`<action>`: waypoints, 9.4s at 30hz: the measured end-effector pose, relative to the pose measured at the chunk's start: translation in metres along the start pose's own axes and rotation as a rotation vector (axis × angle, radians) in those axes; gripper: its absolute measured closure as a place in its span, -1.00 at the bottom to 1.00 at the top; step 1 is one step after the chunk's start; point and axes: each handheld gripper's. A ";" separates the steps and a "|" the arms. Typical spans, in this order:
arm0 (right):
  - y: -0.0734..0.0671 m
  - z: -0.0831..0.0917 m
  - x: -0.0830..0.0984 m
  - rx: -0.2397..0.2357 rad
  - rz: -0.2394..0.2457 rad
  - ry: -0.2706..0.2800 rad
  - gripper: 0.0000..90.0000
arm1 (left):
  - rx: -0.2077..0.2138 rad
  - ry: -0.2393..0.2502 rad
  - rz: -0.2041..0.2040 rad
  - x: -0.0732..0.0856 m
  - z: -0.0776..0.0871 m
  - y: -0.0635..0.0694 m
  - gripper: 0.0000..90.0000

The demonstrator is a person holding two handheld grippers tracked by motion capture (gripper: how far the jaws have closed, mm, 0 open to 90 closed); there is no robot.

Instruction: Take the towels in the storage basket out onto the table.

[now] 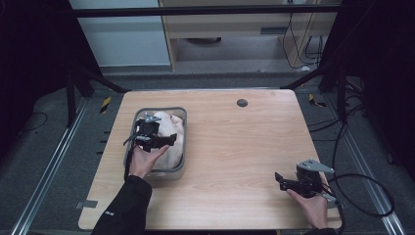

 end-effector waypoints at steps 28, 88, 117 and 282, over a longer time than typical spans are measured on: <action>-0.001 -0.003 0.000 -0.017 0.016 -0.025 -0.80 | -0.026 -0.159 0.067 0.004 -0.033 0.001 -0.21; -0.002 -0.005 0.000 -0.031 0.029 -0.035 -0.80 | 0.065 0.199 0.063 0.000 0.116 -0.038 0.65; -0.001 -0.003 0.000 -0.028 0.033 -0.029 -0.80 | 0.118 0.308 0.028 -0.029 0.155 -0.025 0.65; 0.021 -0.001 0.014 0.085 0.024 -0.050 -0.76 | 0.346 0.192 -0.272 0.013 0.060 0.096 -0.40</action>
Point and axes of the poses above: each handheld gripper's, and its own axes: z roughly backward along the jaws, x roughly out of its underside, y roughly to its right, and after that the axes turned 6 degrees about -y, right-handed
